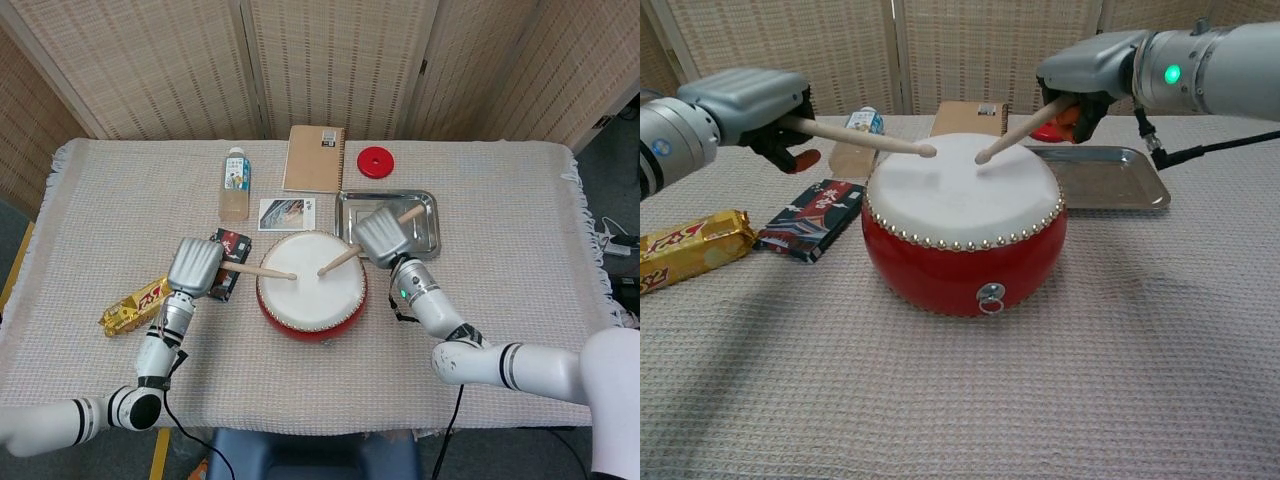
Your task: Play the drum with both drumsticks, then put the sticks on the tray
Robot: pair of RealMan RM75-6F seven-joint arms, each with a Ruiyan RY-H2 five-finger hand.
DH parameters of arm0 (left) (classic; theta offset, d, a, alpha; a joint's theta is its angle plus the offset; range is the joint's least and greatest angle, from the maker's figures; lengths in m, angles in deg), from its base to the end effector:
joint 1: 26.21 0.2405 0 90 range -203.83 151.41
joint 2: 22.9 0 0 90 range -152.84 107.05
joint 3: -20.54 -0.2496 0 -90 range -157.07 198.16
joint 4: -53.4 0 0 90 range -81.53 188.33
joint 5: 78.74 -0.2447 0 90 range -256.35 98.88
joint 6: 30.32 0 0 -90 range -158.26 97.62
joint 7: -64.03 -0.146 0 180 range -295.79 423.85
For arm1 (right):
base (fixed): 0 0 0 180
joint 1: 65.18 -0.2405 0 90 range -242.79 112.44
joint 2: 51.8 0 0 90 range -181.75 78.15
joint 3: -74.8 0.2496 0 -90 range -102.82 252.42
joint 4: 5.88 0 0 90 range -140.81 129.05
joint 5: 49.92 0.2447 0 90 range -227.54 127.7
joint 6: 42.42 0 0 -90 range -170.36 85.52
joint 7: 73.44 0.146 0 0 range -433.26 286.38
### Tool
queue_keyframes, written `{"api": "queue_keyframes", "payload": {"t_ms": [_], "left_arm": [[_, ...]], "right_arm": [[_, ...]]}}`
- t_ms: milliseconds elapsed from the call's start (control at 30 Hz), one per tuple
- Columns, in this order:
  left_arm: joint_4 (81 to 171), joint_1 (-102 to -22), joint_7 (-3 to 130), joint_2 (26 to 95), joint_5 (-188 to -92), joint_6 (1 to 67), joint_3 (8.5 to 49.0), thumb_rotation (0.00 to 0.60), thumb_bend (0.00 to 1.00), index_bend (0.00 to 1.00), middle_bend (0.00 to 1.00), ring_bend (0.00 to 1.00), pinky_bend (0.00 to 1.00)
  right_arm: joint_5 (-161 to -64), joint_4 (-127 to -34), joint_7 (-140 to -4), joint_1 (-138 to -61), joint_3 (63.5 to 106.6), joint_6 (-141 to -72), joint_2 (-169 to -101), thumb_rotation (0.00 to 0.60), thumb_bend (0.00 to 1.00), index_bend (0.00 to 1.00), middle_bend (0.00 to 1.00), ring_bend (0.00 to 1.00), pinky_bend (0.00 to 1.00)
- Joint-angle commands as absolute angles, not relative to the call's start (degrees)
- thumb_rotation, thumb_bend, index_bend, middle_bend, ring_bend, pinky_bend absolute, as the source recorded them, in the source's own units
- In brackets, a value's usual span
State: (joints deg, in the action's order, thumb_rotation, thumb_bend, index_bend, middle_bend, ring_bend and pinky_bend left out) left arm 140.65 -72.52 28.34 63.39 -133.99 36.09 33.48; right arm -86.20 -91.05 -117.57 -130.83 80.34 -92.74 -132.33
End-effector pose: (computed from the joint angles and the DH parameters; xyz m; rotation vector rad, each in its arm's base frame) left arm -0.1206 0.3783 -0.0038 -1.6823 -0.6819 -0.8701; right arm -0.0823 -0.4195 -0.0157 1.9722 -0.5599 0.5676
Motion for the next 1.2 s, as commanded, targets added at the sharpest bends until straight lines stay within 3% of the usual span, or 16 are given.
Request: {"api": "queue_keyframes", "payload": {"t_ms": [33, 367, 800, 1200], "left_arm": [[142.7, -71.9, 29.0, 61.6, -135.4, 37.1, 34.2, 0.600, 0.46, 1.00, 1.00, 1.00, 1.00], [135.9, -73.6, 25.8, 67.7, -131.8, 31.6, 31.2, 0.600, 0.46, 1.00, 1.00, 1.00, 1.00], [143.4, -71.4, 28.9, 61.0, -136.1, 38.5, 34.9, 0.600, 0.46, 1.00, 1.00, 1.00, 1.00], [136.4, -73.6, 25.0, 67.6, -131.6, 32.2, 31.9, 0.600, 0.47, 1.00, 1.00, 1.00, 1.00]], "right_arm": [[-83.1, -87.5, -121.6, -132.3, 78.3, -92.0, -135.7, 0.600, 0.69, 1.00, 1.00, 1.00, 1.00], [-92.3, -97.5, -112.2, -129.4, 83.6, -96.3, -128.7, 0.600, 0.69, 1.00, 1.00, 1.00, 1.00], [-85.0, -88.5, -119.9, -131.7, 79.1, -92.2, -135.1, 0.600, 0.69, 1.00, 1.00, 1.00, 1.00], [-90.7, -99.9, -114.2, -129.2, 83.5, -97.2, -126.4, 0.600, 0.69, 1.00, 1.00, 1.00, 1.00]]}}
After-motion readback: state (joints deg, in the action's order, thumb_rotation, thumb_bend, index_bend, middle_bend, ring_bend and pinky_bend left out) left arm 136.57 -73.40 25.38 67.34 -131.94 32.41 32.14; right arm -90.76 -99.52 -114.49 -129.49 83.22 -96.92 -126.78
